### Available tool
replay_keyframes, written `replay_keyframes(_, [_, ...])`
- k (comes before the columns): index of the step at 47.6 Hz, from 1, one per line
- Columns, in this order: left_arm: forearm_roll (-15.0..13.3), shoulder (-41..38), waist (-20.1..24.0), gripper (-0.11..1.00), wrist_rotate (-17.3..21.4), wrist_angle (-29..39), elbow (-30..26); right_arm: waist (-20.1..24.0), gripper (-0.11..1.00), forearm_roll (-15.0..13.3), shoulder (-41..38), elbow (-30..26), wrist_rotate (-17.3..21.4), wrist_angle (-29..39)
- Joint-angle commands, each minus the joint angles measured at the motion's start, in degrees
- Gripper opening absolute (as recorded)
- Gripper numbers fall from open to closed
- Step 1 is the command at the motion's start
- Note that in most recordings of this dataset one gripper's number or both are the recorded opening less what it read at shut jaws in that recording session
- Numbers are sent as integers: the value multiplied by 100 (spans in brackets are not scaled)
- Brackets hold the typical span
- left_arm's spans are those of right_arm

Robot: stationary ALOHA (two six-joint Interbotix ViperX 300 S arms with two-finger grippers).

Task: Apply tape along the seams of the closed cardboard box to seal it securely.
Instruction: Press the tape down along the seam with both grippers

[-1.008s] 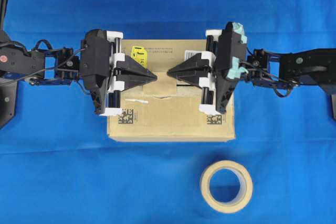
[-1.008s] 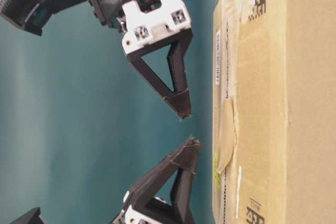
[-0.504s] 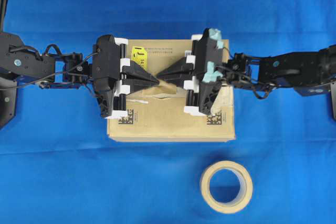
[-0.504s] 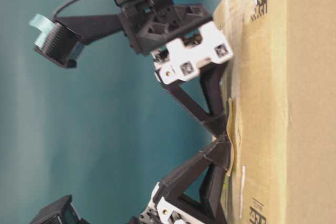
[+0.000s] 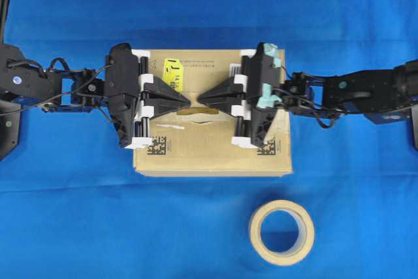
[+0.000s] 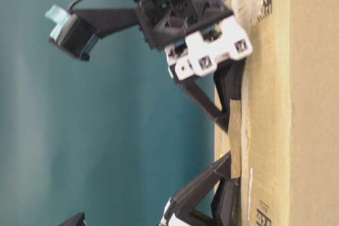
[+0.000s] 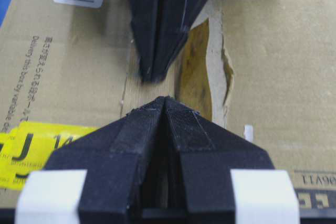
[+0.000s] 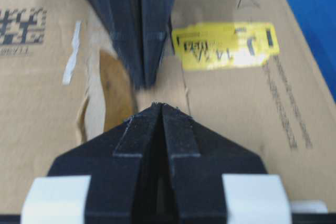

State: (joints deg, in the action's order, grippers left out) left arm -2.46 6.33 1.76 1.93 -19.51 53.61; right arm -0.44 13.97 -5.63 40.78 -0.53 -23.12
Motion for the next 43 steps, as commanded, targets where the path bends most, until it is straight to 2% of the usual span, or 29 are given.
replay_keyframes(1, [0, 123, -53, 1, -9, 18, 97, 53, -2, 88, 220, 149, 18, 0])
replay_keyframes(12, [-9, 290, -53, 1, 9, 18, 149, 79, -2, 123, 457, 387, 9, -105])
replay_keyframes(26, [9, 1107, -26, 1, 88, -18, 79, 53, -2, 88, 1063, 404, -105, -114])
replay_keyframes(33, [18, 993, -18, 1, 97, -290, -70, 9, -2, 26, 1090, 229, -158, -211])
replay_keyframes(43, [35, 510, -70, 1, 114, -299, -378, 26, -2, 26, 773, -70, -176, -149])
